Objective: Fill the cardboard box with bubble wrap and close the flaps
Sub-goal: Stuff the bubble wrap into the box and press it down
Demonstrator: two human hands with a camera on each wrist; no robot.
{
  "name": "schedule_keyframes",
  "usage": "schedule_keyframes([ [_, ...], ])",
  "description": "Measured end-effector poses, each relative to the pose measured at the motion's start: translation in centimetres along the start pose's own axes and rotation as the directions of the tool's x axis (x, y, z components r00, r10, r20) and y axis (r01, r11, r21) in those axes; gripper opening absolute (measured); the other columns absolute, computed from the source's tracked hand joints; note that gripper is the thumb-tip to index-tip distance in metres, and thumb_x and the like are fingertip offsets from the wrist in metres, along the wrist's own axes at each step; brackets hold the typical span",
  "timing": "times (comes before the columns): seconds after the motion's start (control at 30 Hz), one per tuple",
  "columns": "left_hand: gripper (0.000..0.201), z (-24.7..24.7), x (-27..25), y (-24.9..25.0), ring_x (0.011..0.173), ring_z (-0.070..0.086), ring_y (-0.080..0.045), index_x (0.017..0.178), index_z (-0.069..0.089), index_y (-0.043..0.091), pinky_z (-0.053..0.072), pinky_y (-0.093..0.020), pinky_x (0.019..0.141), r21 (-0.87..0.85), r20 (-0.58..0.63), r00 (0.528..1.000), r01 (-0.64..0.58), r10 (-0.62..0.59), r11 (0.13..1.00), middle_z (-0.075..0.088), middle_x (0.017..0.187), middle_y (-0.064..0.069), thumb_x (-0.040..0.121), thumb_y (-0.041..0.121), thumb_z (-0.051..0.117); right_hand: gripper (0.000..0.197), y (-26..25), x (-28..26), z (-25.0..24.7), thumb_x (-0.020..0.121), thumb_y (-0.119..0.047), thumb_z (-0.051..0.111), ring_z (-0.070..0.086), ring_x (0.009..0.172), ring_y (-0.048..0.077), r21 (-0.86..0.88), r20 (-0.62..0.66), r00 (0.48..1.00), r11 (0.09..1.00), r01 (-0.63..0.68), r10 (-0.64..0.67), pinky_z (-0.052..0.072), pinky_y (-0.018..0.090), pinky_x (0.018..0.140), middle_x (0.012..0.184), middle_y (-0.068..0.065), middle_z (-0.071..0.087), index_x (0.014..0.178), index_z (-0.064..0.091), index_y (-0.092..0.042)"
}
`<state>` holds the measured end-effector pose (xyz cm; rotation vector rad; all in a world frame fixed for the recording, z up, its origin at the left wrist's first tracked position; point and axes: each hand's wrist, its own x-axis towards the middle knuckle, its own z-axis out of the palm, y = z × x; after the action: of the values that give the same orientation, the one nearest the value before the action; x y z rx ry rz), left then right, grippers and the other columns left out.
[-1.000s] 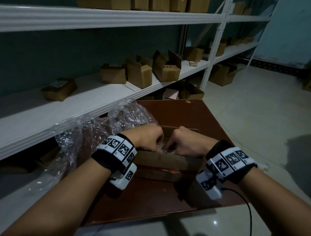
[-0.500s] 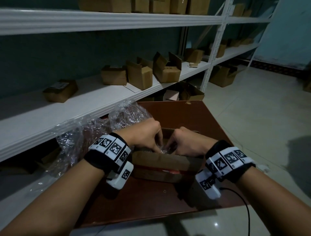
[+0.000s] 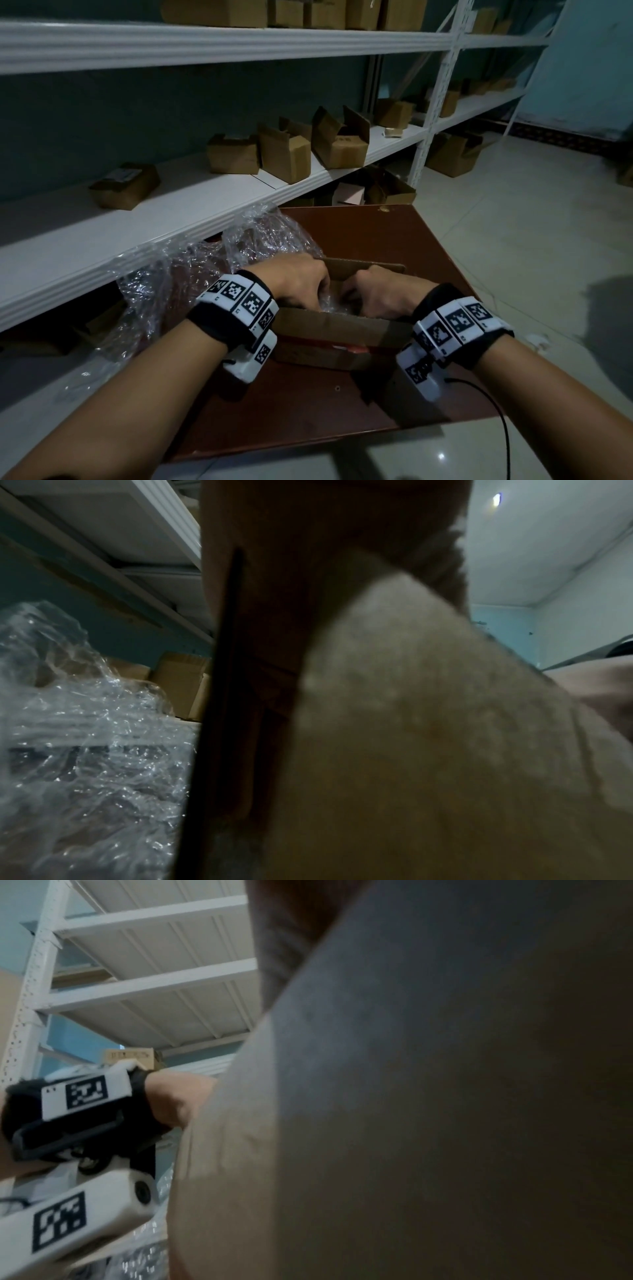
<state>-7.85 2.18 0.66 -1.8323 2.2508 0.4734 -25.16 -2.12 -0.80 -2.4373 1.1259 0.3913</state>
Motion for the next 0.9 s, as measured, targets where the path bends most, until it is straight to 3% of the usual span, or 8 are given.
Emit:
schedule_keyframes([
  [0.17, 0.030, 0.6, 0.4, 0.2, 0.095, 0.063, -0.020, 0.111, 0.068, 0.030, 0.047, -0.035, 0.075, 0.059, 0.076, 0.997, -0.014, 0.009, 0.998, 0.066, 0.100, 0.006, 0.084, 0.041, 0.074, 0.039, -0.1, 0.5, 0.4, 0.088, -0.025, 0.073, 0.064, 0.101, 0.020, -0.070, 0.014, 1.000, 0.997, -0.027, 0.028, 0.054, 0.034, 0.088, 0.112, -0.004, 0.068, 0.125, 0.063, -0.031],
  [0.3, 0.025, 1.0, 0.3, 0.1, 0.090, 0.062, -0.019, 0.106, 0.067, 0.031, 0.053, -0.040, 0.079, 0.054, 0.058, 0.998, -0.028, 0.024, 0.998, 0.062, 0.092, 0.010, 0.085, 0.044, 0.072, 0.039, -0.4, 0.5, 0.7, 0.092, -0.030, 0.067, 0.067, 0.099, 0.023, -0.169, 0.013, 1.000, 0.985, -0.013, 0.016, 0.053, 0.037, 0.085, 0.103, -0.002, 0.067, 0.130, 0.059, -0.029],
  [0.47, 0.032, 1.0, 0.0, 0.0, 0.092, 0.064, -0.018, 0.115, 0.068, 0.032, 0.049, -0.035, 0.075, 0.054, 0.052, 0.998, -0.051, 0.048, 0.997, 0.067, 0.098, 0.009, 0.085, 0.043, 0.071, 0.046, -0.4, 0.1, 0.6, 0.092, -0.039, 0.069, 0.066, 0.104, 0.023, -0.211, 0.058, 0.998, 0.977, 0.022, -0.010, 0.053, 0.040, 0.093, 0.116, 0.001, 0.069, 0.134, 0.053, -0.031],
  [0.57, 0.042, 0.7, -0.1, -0.8, 0.106, 0.067, -0.013, 0.129, 0.065, 0.026, 0.050, -0.026, 0.082, -0.115, 0.069, 0.994, -0.079, 0.087, 0.990, 0.071, 0.117, 0.008, 0.089, 0.032, 0.074, 0.044, -0.1, 0.2, 0.7, 0.093, -0.035, 0.067, 0.065, 0.107, 0.023, -0.186, 0.052, 0.999, 0.982, 0.026, -0.016, 0.052, 0.040, 0.094, 0.117, 0.001, 0.068, 0.135, 0.054, -0.033],
  [0.63, 0.044, 0.7, -0.3, -1.3, 0.108, 0.067, -0.007, 0.133, 0.065, 0.023, 0.051, -0.021, 0.086, -0.221, 0.069, 0.994, -0.067, 0.085, 0.973, 0.072, 0.119, 0.010, 0.090, 0.026, 0.074, 0.045, 0.0, 0.2, 0.6, 0.092, -0.037, 0.068, 0.065, 0.108, 0.023, -0.173, 0.051, 0.998, 0.984, 0.041, -0.033, 0.051, 0.040, 0.093, 0.118, 0.000, 0.068, 0.135, 0.055, -0.034],
  [0.73, 0.044, 0.8, -0.1, -0.9, 0.103, 0.066, -0.010, 0.130, 0.066, 0.026, 0.052, -0.027, 0.084, -0.120, 0.041, 0.997, -0.067, 0.072, 0.991, 0.071, 0.115, 0.011, 0.087, 0.025, 0.072, 0.049, 0.3, 0.1, 0.6, 0.087, -0.047, 0.072, 0.066, 0.107, 0.019, -0.157, 0.049, 0.997, 0.985, 0.067, -0.060, 0.052, 0.035, 0.090, 0.118, -0.005, 0.069, 0.133, 0.057, -0.037],
  [0.8, 0.043, 0.9, 0.3, -0.5, 0.099, 0.065, -0.013, 0.129, 0.066, 0.024, 0.053, -0.029, 0.084, -0.070, 0.045, 0.996, -0.071, 0.074, 0.995, 0.070, 0.113, 0.007, 0.087, 0.023, 0.073, 0.055, 1.0, -0.2, 0.3, 0.082, -0.053, 0.074, 0.065, 0.112, 0.016, -0.098, 0.064, 0.996, 0.992, 0.075, -0.069, 0.052, 0.035, 0.097, 0.123, -0.010, 0.070, 0.133, 0.059, -0.038],
  [0.9, 0.039, 0.8, 0.9, -0.5, 0.101, 0.067, -0.016, 0.127, 0.068, 0.018, 0.056, -0.032, 0.089, -0.081, 0.047, 0.996, -0.077, 0.081, 0.994, 0.072, 0.114, 0.002, 0.088, 0.020, 0.073, 0.046, 2.1, -0.6, 0.0, 0.084, -0.050, 0.066, 0.062, 0.117, 0.009, 0.181, 0.054, 0.996, 0.982, 0.058, -0.069, 0.048, 0.037, 0.106, 0.125, -0.015, 0.069, 0.127, 0.067, -0.037],
])
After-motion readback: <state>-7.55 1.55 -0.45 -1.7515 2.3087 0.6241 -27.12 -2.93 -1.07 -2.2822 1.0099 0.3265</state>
